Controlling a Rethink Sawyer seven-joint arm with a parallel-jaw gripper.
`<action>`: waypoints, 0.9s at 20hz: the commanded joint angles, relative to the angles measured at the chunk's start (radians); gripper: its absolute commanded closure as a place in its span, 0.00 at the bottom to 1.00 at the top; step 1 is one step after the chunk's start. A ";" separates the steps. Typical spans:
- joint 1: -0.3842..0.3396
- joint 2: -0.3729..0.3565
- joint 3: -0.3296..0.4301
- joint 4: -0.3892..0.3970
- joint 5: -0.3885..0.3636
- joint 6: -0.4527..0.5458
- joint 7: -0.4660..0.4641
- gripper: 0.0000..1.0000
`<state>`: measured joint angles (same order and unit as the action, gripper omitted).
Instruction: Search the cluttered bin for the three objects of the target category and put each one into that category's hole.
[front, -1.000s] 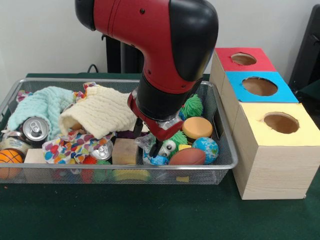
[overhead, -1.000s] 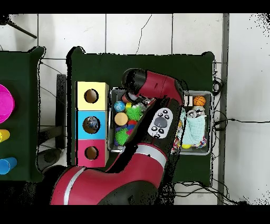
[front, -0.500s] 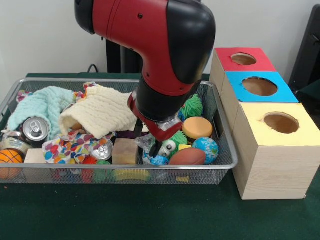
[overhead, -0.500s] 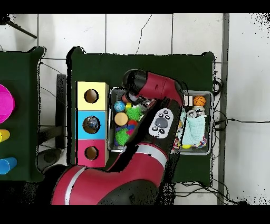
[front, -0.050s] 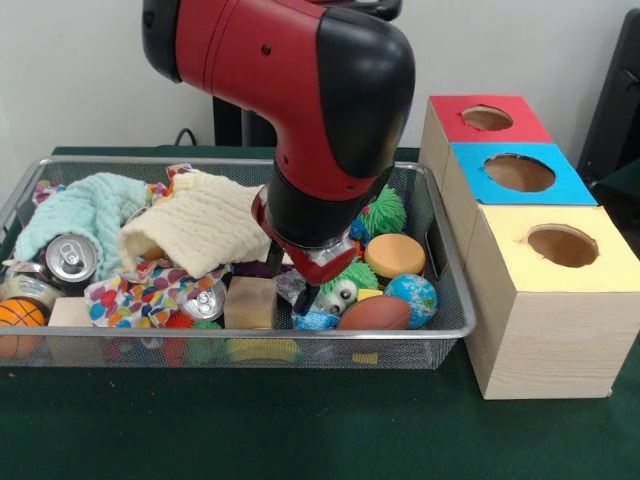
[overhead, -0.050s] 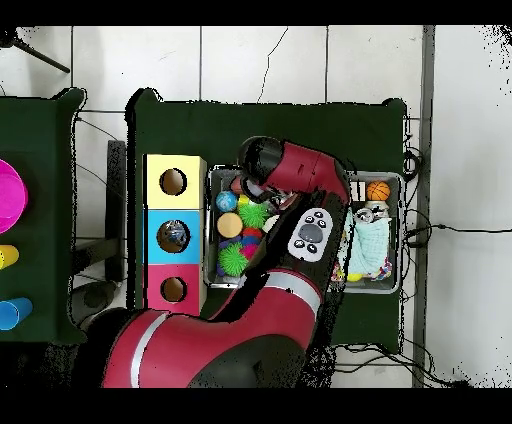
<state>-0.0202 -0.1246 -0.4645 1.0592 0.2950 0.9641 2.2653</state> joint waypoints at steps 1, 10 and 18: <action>-0.027 0.066 0.131 0.080 0.032 0.101 0.157 0.00; -0.042 0.071 0.137 0.056 0.034 0.123 0.139 0.00; -0.050 0.000 0.165 0.079 0.042 0.210 0.102 0.00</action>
<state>-0.0471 -0.1262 -0.4411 1.0602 0.3016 1.0440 2.2653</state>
